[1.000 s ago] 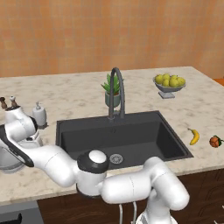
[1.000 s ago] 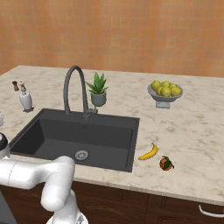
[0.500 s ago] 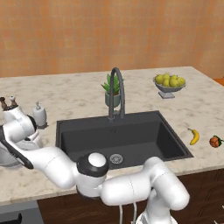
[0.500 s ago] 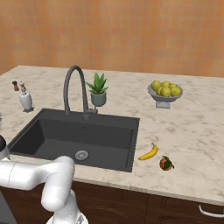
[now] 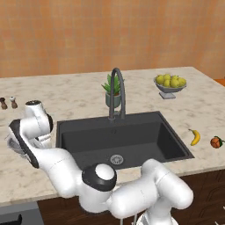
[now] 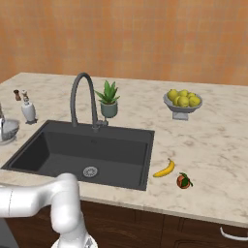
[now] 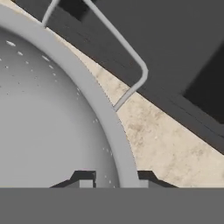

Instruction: Put the colander in the sink, put the banana, orange in the colander, and turn on the sink faucet and pour water over the colander.

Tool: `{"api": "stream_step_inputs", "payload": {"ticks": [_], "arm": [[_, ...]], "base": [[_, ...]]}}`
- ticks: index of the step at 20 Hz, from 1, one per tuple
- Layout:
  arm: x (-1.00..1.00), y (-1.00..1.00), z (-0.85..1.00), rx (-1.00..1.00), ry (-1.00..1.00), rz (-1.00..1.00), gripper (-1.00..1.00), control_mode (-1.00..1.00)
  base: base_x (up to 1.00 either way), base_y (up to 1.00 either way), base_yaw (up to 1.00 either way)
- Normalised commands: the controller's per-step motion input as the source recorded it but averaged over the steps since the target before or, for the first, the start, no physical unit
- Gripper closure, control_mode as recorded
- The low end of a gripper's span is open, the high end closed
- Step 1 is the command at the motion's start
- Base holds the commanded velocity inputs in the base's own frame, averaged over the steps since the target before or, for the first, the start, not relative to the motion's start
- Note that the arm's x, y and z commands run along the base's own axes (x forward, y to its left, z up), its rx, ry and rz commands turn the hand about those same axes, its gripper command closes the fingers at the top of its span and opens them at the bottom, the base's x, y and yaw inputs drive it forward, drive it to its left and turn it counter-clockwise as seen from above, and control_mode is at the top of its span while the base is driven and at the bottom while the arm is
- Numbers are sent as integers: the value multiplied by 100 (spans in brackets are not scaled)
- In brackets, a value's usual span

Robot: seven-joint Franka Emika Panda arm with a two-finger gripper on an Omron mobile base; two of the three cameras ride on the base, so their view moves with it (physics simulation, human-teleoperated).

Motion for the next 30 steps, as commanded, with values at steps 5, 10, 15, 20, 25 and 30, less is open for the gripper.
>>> {"api": "stream_step_inputs", "payload": {"ticks": [5,10,15,20,25,30], "arm": [[-5,-71,5,13,-8,-54,100,-100],[0,-62,7,1,-1,-61,100,-100],[0,-41,8,0,0,-63,100,-100],[0,-33,2,0,2,-59,100,-100],[0,-54,0,0,6,-41,100,-100],[-7,-61,0,0,2,-24,100,-100]], "base": [[0,0,0],[0,0,0],[0,0,0],[0,0,0],[0,0,0],[0,0,0]]}}
